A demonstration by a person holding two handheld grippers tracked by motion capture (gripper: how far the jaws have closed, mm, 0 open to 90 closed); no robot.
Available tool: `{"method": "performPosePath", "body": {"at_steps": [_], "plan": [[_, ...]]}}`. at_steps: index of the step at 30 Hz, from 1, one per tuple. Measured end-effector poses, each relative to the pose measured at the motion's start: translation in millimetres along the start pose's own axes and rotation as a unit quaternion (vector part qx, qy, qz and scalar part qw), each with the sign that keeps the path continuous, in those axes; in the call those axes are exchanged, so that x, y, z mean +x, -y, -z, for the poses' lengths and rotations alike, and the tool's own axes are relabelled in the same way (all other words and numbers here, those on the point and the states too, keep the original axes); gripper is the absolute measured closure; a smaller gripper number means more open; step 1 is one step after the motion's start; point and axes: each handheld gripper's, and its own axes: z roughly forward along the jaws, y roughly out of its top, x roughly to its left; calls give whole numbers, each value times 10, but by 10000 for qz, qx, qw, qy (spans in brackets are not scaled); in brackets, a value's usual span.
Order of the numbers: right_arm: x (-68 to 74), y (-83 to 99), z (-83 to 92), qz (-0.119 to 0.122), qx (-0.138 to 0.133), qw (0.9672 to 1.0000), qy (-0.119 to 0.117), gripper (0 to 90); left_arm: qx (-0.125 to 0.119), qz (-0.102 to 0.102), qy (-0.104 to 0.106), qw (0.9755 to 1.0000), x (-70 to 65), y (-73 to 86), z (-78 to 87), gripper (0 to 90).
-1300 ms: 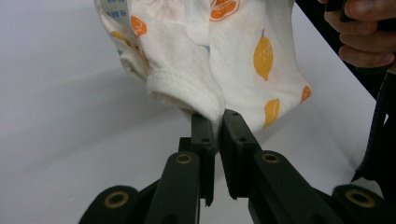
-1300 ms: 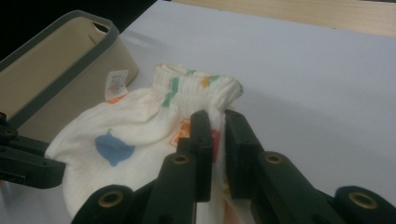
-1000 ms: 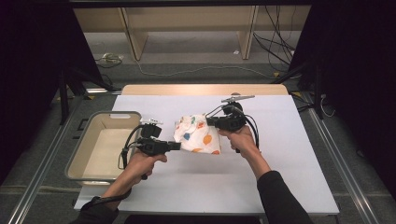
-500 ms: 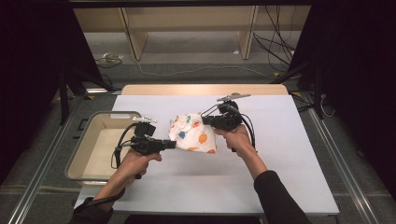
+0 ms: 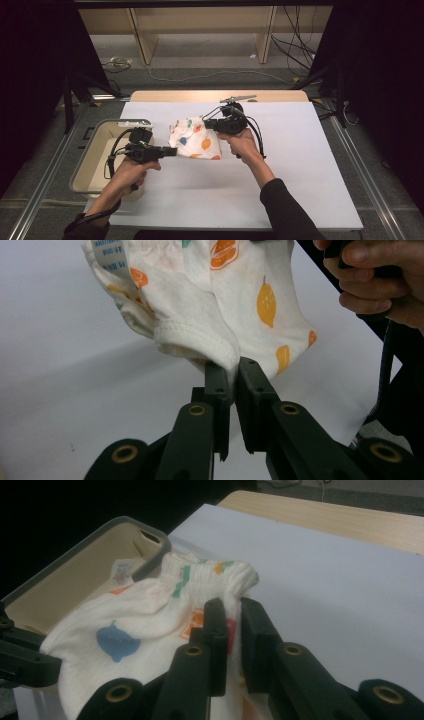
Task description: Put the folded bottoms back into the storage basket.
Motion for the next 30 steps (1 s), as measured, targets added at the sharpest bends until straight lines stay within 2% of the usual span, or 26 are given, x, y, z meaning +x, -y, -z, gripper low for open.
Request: {"method": "performPosePath", "body": {"at_steps": [3,8,15,20,30], "plan": [[77,-90,-29,82,-12,10000,-8,829,-62,19,-62,10000,41,0,78,836],[170,-168,-72,150,1,9999,-23,829,-182,97,-49,9998,119,-4,226,836],[270,-248,-145,212,-6,9998,-66,829,-204,47,-126,9997,152,3,337,836],[343,-308,-204,243,-27,9996,-112,829,-239,150,-182,9994,193,38,382,836],[483,-390,-357,369,50,9993,-93,829,-293,219,-252,9990,291,61,506,835]]}}
